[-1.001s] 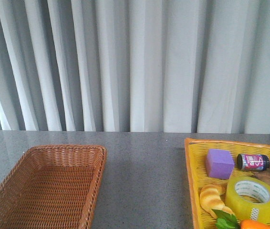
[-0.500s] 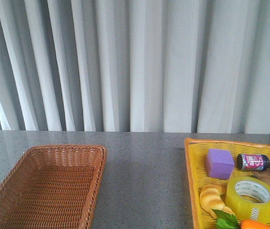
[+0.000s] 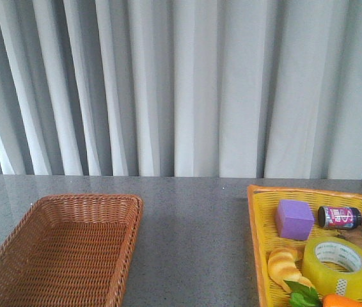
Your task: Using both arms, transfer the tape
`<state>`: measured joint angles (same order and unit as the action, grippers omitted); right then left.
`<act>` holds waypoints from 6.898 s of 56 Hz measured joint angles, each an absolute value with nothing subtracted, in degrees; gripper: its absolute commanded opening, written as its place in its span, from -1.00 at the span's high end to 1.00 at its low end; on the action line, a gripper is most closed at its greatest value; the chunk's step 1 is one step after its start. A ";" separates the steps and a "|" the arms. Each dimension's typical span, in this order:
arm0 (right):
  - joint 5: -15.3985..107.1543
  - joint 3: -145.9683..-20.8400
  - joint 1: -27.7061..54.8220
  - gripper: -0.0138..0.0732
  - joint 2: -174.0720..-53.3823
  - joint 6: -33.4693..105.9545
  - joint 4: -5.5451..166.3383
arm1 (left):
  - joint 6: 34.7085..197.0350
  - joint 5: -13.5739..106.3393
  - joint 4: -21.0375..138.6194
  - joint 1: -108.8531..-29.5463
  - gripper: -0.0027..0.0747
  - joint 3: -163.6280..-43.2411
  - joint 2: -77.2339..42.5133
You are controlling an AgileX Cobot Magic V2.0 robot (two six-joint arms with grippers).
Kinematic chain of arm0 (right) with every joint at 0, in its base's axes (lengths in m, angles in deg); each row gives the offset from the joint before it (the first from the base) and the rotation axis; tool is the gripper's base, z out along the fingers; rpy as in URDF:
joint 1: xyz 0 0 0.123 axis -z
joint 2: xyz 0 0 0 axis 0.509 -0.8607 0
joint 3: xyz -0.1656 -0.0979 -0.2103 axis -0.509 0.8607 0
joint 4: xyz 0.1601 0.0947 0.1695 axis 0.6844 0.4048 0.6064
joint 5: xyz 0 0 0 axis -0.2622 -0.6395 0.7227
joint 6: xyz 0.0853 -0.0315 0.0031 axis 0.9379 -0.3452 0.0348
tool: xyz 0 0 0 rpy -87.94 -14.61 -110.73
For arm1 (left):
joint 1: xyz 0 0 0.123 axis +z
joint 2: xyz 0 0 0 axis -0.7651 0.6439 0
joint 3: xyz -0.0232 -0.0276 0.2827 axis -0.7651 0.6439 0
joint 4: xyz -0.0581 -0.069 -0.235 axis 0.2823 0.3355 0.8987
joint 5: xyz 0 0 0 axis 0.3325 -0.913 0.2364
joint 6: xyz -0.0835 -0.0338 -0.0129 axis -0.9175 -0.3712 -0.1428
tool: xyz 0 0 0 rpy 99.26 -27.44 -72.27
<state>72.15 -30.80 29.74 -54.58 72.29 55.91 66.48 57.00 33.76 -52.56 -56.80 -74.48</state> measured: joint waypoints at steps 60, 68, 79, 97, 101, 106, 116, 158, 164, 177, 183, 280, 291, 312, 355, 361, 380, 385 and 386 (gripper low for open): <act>48.76 -67.97 29.74 0.70 -100.69 82.12 43.69 | 71.17 42.01 36.26 -52.56 0.95 -106.41 -24.32; 48.76 -67.97 29.74 0.70 -100.69 82.58 43.75 | 71.17 43.31 36.26 -52.56 0.95 -106.41 -24.32; 48.96 -67.97 29.74 0.70 -101.21 83.17 44.90 | 71.17 43.68 36.26 -52.56 0.95 -106.41 -24.28; 41.83 -67.97 29.74 0.60 -107.26 82.69 49.97 | 71.12 42.54 38.26 -52.56 0.92 -106.41 -21.85; 40.98 -67.97 29.74 0.56 -108.06 82.52 49.91 | 71.12 42.32 39.16 -52.56 0.92 -106.41 -21.06; 41.30 -67.97 29.74 0.56 -108.22 82.40 49.25 | 71.12 42.49 39.61 -52.56 0.92 -106.41 -20.40; 42.49 -67.97 29.74 0.56 -108.56 82.36 47.43 | 71.12 42.50 39.79 -52.56 0.92 -106.41 -19.43; 41.12 -68.84 29.74 -0.64 -116.83 75.53 43.71 | 71.12 43.66 39.83 -52.56 -0.42 -106.41 -12.32; 41.61 -70.30 29.74 -0.64 -119.68 75.88 43.95 | 71.12 44.93 39.83 -52.56 -0.42 -106.41 -12.32; 29.05 -86.38 29.74 -0.64 -130.69 80.46 42.59 | 71.12 45.51 39.83 -52.56 -0.42 -106.41 -12.32; 22.47 -94.39 29.74 -0.62 -137.08 80.46 41.50 | 71.12 45.63 39.83 -52.56 -0.42 -106.41 -12.32; 11.03 -112.21 35.14 0.70 -164.21 61.15 57.31 | 71.12 43.45 39.83 -52.56 -0.42 -106.41 -12.32; 5.66 -123.12 33.16 0.70 -164.21 53.27 63.47 | 71.12 43.45 39.83 -52.56 -0.42 -106.41 -12.32; 0.67 -139.27 17.61 0.69 -165.03 41.72 74.32 | 71.12 43.45 39.83 -52.56 -0.42 -106.41 -12.32; -2.24 -139.39 8.24 -0.07 -181.63 47.00 67.33 | 71.12 41.60 39.83 -52.56 -0.42 -106.41 -12.32; -1.81 -139.39 8.24 -0.37 -181.50 47.03 67.37 | 71.12 41.48 39.83 -52.56 -0.42 -106.41 -12.32; -0.77 -139.39 8.31 -0.56 -179.03 47.17 67.37 | 71.30 41.43 39.83 -53.01 -0.42 -106.41 -12.32; 1.46 -139.39 8.87 -0.52 -175.32 48.23 67.31 | 71.30 41.43 39.83 -53.85 -0.42 -106.41 -12.32; 1.95 -139.39 9.03 -0.52 -174.60 48.56 67.32 | 71.30 41.49 39.83 -54.10 -0.42 -106.41 -12.32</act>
<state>1.95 -139.39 9.03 -174.60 48.56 67.32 71.30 41.49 39.83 -54.10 -106.41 -12.32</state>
